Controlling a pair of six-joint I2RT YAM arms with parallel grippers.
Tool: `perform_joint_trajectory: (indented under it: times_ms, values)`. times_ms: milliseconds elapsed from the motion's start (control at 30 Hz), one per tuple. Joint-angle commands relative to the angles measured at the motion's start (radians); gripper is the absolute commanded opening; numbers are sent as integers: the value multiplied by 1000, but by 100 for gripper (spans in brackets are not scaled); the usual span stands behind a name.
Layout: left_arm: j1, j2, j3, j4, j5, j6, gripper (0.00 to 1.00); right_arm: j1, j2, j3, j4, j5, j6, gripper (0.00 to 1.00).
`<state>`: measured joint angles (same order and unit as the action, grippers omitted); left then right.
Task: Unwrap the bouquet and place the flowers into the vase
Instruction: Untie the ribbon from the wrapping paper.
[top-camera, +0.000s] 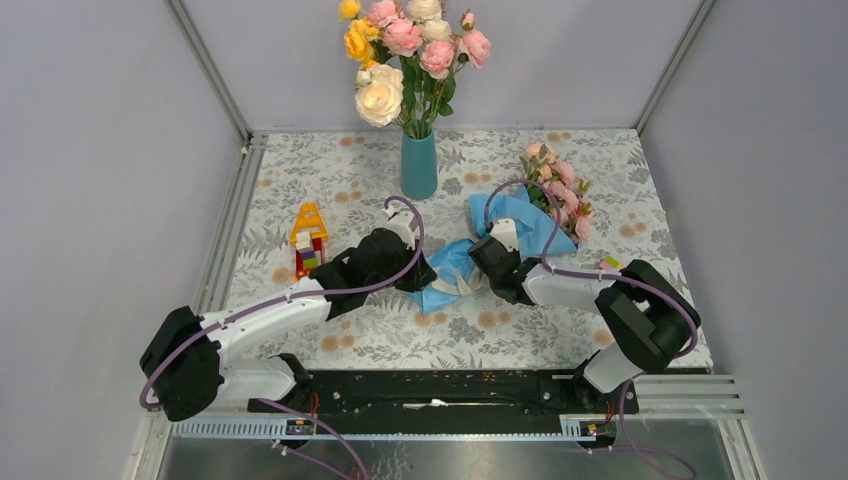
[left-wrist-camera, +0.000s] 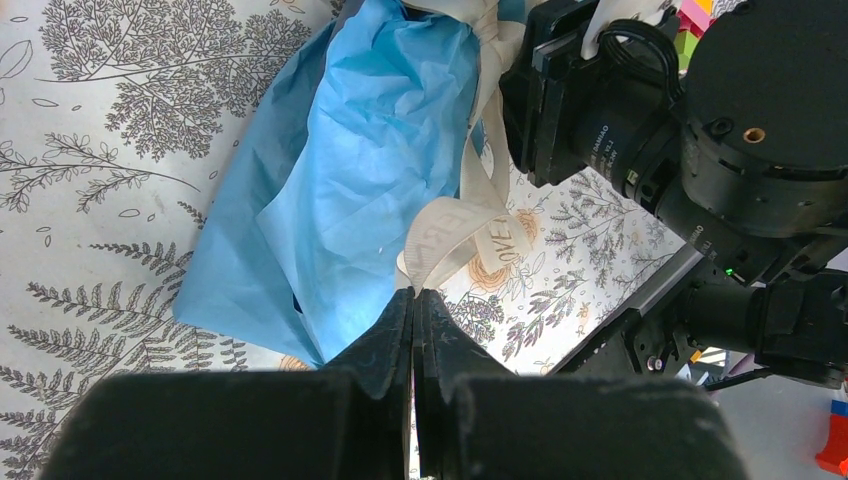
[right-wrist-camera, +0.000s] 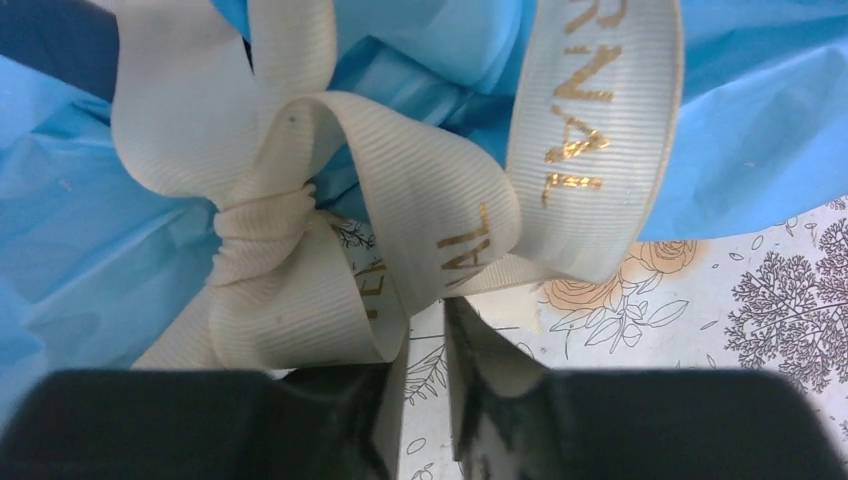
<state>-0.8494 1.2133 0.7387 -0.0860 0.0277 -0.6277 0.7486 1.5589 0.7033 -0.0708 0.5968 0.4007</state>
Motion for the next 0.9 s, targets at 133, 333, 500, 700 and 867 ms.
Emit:
perform_joint_trajectory:
  times_ms: [133, 333, 500, 700, 867]
  values:
    - [9, 8, 52, 16, 21, 19, 0, 11, -52, 10, 13, 55, 0, 2]
    - [10, 8, 48, 1, 12, 36, 0, 9, -221, -47, -32, -83, -6, 0]
    - [11, 13, 32, 3, 10, 47, 0, 10, -339, -80, -99, -186, 15, 0]
    - [10, 5, 17, -40, -24, 69, 9, 10, -474, -141, -72, -189, 44, 19]
    - [10, -17, 10, -57, -24, 64, 47, 9, -437, -143, 45, -220, -58, 37]
